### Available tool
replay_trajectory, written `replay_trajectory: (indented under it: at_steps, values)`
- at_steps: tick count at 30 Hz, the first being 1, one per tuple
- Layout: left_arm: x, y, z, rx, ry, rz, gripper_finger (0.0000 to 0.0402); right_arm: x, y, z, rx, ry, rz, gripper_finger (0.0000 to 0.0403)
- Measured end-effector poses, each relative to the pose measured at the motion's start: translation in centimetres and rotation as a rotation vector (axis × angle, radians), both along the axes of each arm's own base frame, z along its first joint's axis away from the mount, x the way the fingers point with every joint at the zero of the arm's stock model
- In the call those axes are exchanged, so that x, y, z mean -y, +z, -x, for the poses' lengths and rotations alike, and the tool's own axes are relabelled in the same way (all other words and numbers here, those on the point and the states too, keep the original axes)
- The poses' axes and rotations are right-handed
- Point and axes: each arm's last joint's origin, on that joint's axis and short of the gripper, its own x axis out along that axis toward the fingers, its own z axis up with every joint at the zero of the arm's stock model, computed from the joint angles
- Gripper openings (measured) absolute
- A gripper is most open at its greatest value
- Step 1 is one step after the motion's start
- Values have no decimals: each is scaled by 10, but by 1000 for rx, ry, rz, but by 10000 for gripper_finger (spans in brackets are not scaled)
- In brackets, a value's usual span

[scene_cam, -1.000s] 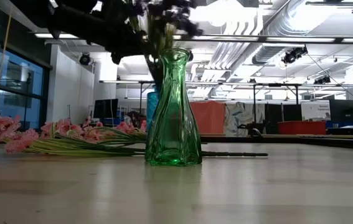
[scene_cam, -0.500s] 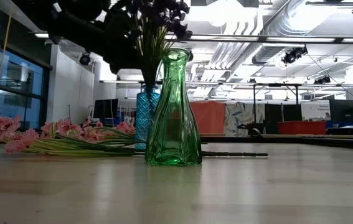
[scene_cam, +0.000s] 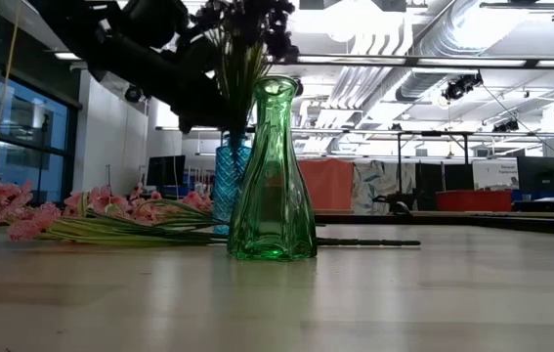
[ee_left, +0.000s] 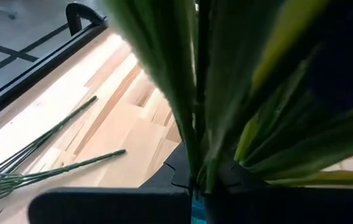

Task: Sort flowers into vase by color
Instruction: Put the violet flowers into the blue crystal vase

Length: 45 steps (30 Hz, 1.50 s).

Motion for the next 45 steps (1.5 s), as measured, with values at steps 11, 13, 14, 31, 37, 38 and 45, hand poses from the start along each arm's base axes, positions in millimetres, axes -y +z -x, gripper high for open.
replay_trajectory:
  at_steps: [11, 13, 14, 31, 37, 38, 45]
  values:
    - [-1, -6, -1, -25, 37, 14, 7, 0, 0, 0, -2, 0, 1, 330]
    - [-1, -3, 1, -7, 48, 27, 18, 0, 0, 0, -2, 0, 1, 330]
    - [0, -2, 2, -4, 50, 29, 25, 0, 0, 0, -1, 0, 0, 330]
    - [4, 23, 20, 46, 53, 47, 181, 0, 0, 0, -3, 7, 5, 330]
    - [5, 21, 18, 38, 41, 34, 188, 0, 0, 0, -5, 7, 9, 330]
    - [6, 21, 18, 33, 37, 32, 187, 0, 0, 0, -4, 8, 8, 330]
    - [12, 22, 17, 37, 11, 27, 186, 0, 0, 0, 1, 9, 1, 330]
